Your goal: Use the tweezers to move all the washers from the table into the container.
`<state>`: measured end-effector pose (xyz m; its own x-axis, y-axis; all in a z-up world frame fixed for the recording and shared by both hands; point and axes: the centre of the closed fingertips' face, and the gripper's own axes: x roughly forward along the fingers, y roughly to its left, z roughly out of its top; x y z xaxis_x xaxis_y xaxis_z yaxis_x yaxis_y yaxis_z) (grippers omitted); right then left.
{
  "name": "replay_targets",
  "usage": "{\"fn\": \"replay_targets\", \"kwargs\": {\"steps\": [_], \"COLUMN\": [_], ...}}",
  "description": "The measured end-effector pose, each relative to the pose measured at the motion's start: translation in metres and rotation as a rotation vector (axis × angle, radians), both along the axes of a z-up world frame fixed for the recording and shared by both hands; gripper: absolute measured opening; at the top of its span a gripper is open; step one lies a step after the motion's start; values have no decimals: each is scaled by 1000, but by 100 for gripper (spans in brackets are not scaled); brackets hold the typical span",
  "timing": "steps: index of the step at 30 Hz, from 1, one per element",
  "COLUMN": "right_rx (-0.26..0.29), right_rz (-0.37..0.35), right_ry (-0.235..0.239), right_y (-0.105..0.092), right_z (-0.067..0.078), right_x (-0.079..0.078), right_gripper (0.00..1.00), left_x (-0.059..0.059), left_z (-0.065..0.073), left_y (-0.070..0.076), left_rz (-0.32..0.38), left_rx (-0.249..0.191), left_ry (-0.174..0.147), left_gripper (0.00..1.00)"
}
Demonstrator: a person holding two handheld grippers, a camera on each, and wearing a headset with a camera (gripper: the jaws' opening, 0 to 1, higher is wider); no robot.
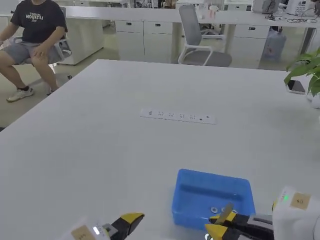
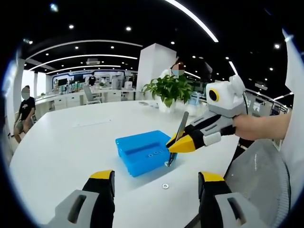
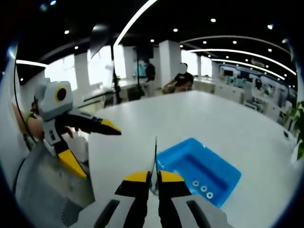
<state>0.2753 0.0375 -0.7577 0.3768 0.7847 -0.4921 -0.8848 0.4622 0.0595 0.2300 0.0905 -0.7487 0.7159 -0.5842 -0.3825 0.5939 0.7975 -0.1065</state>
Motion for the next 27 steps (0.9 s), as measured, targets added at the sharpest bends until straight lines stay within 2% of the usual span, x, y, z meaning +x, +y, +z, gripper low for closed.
{"fn": "replay_targets", "kwargs": {"steps": [13, 22, 27], "right_rx": [32, 42, 51], "right_rz": [-8, -13, -27], "right_ry": [-53, -93, -96], "right_y": [6, 6, 5], "right_z": [32, 49, 53], "right_x": [22, 50, 69], "right_gripper": [3, 3, 3], "left_x": [1, 1, 1], "left_z": [2, 2, 2], "left_y": [1, 3, 3], "left_rz": [6, 12, 15], "left_rx": [-6, -15, -16], "left_ry": [-6, -5, -6], "left_gripper": [69, 70, 70]}}
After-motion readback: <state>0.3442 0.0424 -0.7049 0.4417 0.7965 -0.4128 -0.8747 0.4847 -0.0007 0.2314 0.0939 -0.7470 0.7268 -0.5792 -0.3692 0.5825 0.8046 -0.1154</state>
